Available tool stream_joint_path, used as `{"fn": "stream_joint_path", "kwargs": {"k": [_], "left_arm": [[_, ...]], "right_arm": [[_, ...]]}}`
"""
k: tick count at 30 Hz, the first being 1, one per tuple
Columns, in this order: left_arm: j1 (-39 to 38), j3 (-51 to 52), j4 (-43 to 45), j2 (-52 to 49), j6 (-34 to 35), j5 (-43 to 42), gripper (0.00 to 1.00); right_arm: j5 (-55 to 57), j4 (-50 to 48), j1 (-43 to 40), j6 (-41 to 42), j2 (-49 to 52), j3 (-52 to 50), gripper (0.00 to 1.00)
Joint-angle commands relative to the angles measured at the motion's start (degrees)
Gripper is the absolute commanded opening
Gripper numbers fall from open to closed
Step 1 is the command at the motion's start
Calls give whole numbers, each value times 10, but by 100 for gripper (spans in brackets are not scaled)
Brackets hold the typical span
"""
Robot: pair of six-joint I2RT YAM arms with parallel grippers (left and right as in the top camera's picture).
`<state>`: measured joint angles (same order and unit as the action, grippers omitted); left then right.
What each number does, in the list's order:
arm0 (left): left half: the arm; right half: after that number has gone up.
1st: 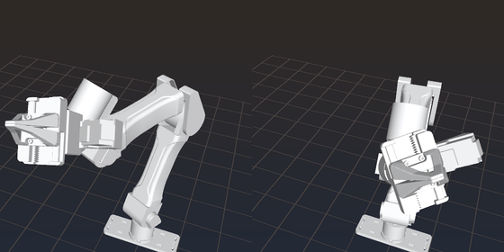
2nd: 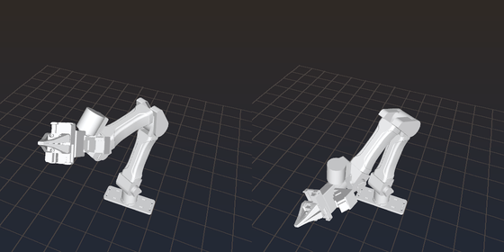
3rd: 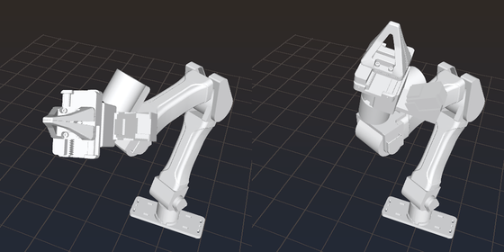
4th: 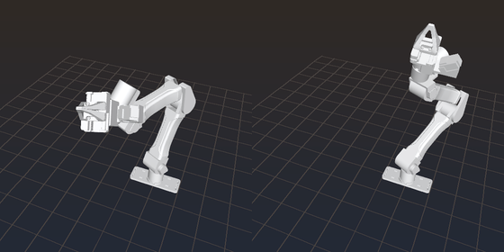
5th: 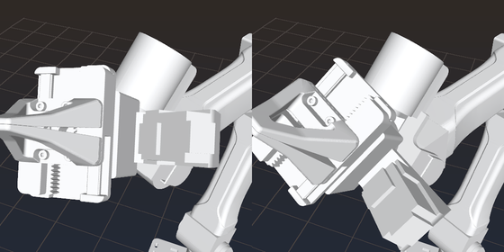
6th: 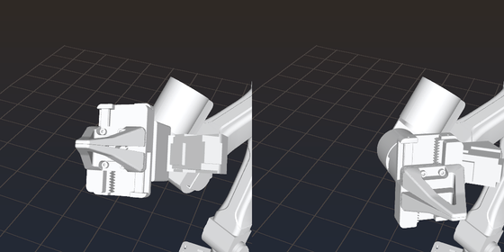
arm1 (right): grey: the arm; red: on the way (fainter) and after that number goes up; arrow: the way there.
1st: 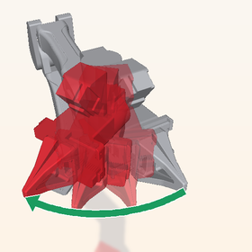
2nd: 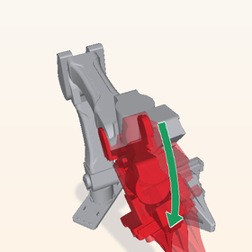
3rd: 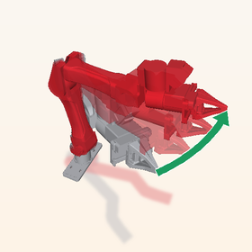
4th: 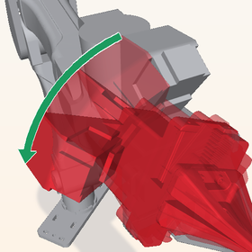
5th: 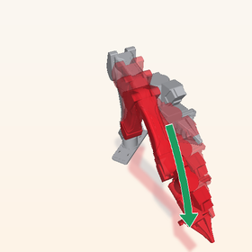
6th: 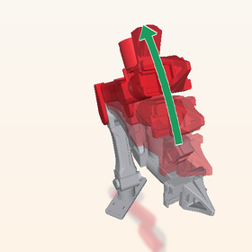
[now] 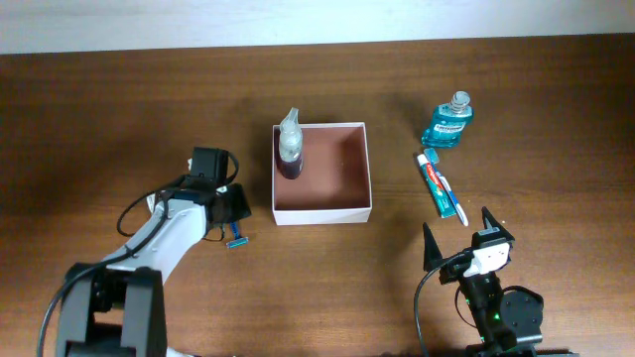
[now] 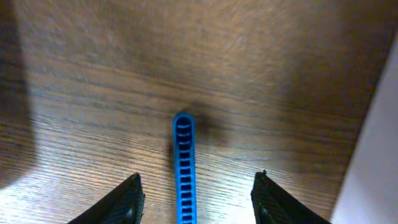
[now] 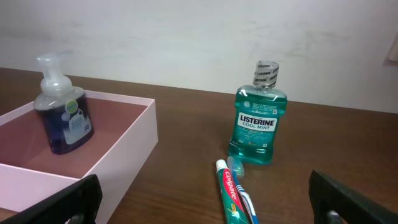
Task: Pack container
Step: 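Lower the left gripper and close it on the blue razor handle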
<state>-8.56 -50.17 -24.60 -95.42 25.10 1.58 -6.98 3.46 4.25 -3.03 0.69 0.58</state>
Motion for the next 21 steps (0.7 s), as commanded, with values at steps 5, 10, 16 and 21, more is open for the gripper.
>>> {"fn": "stream_joint_path", "kwargs": {"k": [5, 10, 16, 21], "left_arm": [[0, 3, -1, -31, 12, 8, 53], [0, 3, 0, -30, 12, 8, 42], [0, 3, -6, -30, 11, 8, 36], [-1, 3, -13, -30, 9, 8, 34]], "right_arm": [[-1, 3, -2, 0, -3, -3, 99], [-1, 3, -2, 0, -3, -3, 99], [-1, 3, -2, 0, -3, -3, 99], [-1, 3, -2, 0, -3, -3, 99]]}}
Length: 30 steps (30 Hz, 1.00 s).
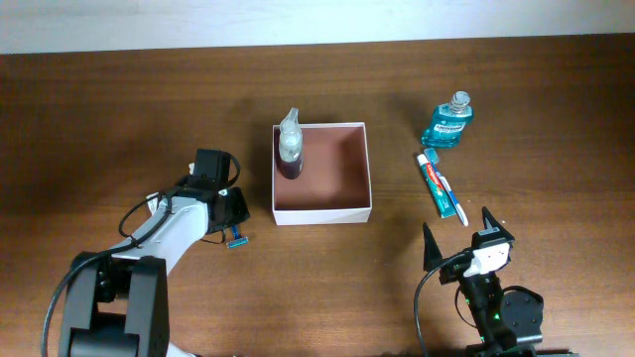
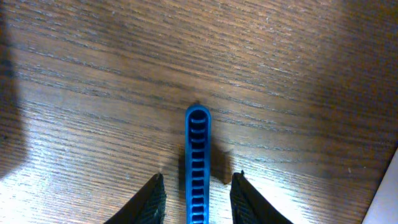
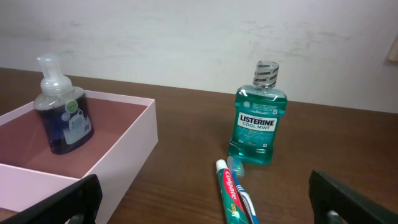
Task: Pack container
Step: 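Lower the left gripper and close it on the blue razor handle, then carry the razor into the box and release it beside the soap bottle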
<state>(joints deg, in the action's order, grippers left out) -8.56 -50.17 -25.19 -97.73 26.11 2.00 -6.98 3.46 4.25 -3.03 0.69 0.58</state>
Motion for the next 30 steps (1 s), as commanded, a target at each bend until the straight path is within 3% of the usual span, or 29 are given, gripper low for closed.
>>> {"fn": "stream_joint_path", "kwargs": {"k": [1, 6, 11, 17, 24, 30], "left_arm": [[-1, 3, -8, -7, -1, 4, 31], [-1, 3, -9, -7, -10, 8, 22], [-1, 3, -10, -7, -27, 8, 21], [-1, 3, -10, -7, -27, 9, 5], [0, -21, -24, 7, -35, 9, 1], [-3, -95, -102, 74, -35, 9, 1]], "right_arm": [[-1, 3, -2, 0, -3, -3, 99], [-1, 3, -2, 0, -3, -3, 99], [-1, 3, -2, 0, -3, -3, 99], [-1, 3, -2, 0, -3, -3, 99], [-1, 3, -2, 0, -3, -3, 99], [-1, 3, -2, 0, -3, -3, 98]]}}
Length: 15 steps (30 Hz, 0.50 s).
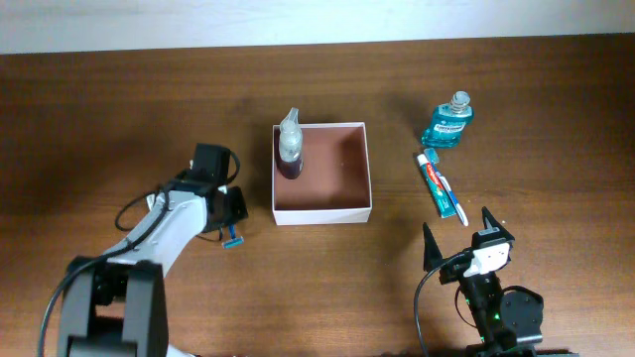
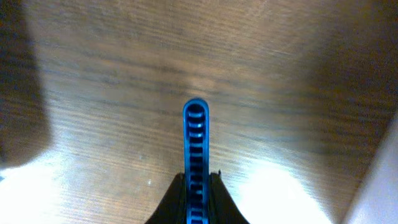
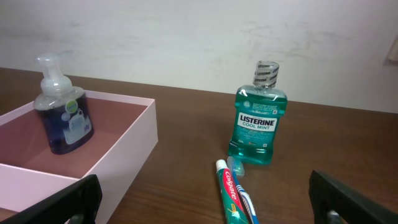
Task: Pack container
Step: 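Carry the razor into the box and release it beside the soap bottle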
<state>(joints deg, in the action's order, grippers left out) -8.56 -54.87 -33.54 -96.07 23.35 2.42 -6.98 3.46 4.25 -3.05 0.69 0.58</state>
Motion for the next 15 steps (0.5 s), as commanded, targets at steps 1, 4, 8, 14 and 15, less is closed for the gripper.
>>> {"fn": "stream_joint_path", "kwargs": {"k": [1, 4, 8, 14, 15], "left_arm": [[-7, -60, -30, 71, -8, 4, 1], [-26, -88, -47, 115, -8, 4, 1], [-78, -99, -21, 170, -7, 4, 1], [-161, -98, 33, 176, -5, 6, 1], [-171, -98, 39, 170, -3, 11, 1]], "right_arm": [[-1, 3, -2, 0, -3, -3, 99], [-1, 3, -2, 0, -3, -3, 99], [-1, 3, -2, 0, -3, -3, 99], [-1, 3, -2, 1, -3, -3, 99], [-1, 3, -2, 0, -3, -3, 99]]}}
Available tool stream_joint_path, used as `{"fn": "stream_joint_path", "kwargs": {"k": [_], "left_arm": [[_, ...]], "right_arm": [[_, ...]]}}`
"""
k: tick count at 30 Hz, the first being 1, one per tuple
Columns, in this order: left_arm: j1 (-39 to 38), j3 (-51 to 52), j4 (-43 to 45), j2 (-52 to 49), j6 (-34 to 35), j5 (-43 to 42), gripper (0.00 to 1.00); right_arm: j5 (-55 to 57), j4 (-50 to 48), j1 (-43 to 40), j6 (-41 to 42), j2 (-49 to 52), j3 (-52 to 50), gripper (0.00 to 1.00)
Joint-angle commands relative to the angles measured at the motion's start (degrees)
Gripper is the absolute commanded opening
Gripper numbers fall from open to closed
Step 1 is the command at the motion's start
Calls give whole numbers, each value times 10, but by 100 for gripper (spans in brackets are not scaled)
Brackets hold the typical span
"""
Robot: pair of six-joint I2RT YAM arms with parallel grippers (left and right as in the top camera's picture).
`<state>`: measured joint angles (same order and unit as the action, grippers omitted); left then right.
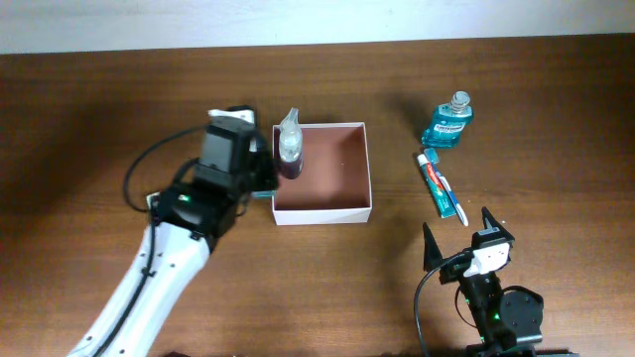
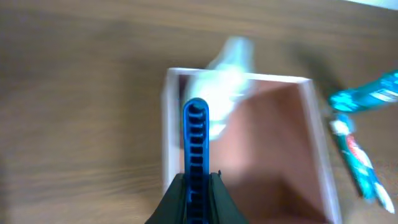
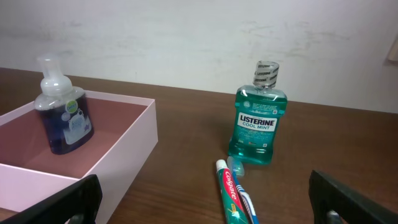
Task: Pack container
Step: 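Carry the razor into the box and release it beside the soap bottle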
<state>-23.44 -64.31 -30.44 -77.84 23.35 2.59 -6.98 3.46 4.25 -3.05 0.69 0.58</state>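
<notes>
My left gripper (image 2: pixel 196 182) is shut on a blue ribbed razor handle (image 2: pixel 196 140). It holds the handle in the air over the left wall of the pink box (image 2: pixel 166 118). In the overhead view the left gripper (image 1: pixel 260 188) is at the box's (image 1: pixel 321 212) left side, next to the soap bottle (image 1: pixel 289 147) standing in the box's back left corner. The razor's head is hidden. My right gripper (image 1: pixel 458 236) rests open at the table's front right with nothing in it. In the right wrist view the right gripper (image 3: pixel 202 202) faces the box (image 3: pixel 124 158) and bottle (image 3: pixel 62 115).
A green mouthwash bottle (image 1: pixel 448 124) stands right of the box, seen again as the Listerine bottle (image 3: pixel 258 121). A toothpaste tube (image 1: pixel 433 181) and a toothbrush (image 1: pixel 453 203) lie side by side in front of it. Brown wooden table (image 1: pixel 119 89) all round.
My left gripper, shut on the blue razor handle low at the table left of the box, has risen and moved right. It now holds the razor over the box's left wall.
My left gripper stood open around the blue razor handle lying on the table left of the box. Its fingers then stood closer to the handle, then shut on it. Now the razor is lifted to the box. The right arm stayed still throughout.
</notes>
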Motion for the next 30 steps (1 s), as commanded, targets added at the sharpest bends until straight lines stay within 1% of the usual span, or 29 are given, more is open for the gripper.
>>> {"fn": "stream_joint_path", "kwargs": {"k": [1, 5, 8, 15, 24, 25, 27, 29, 30], "left_arm": [[-33, -4, 15, -21, -3, 23, 1], [-54, -4, 39, -53, -3, 83, 1], [-56, -4, 47, -73, 13, 83, 1], [-56, -4, 72, -122, 14, 83, 1], [-57, -4, 68, -126, 14, 82, 2], [-57, -4, 68, -126, 14, 82, 7], [-57, -4, 67, -126, 14, 82, 28], [-56, -4, 66, -125, 14, 82, 36], [-56, -5, 64, -123, 14, 82, 43]], "right_arm": [[-1, 3, -2, 0, -3, -3, 99], [-1, 3, -2, 0, -3, -3, 99], [-1, 3, -2, 0, -3, -3, 99], [-1, 3, -2, 0, -3, -3, 99], [-1, 3, -2, 1, -3, -3, 99], [-1, 3, -2, 0, -3, -3, 98], [-1, 3, -2, 0, -3, -3, 99], [-1, 3, -2, 0, -3, -3, 99], [-1, 3, -2, 0, -3, -3, 99]]}}
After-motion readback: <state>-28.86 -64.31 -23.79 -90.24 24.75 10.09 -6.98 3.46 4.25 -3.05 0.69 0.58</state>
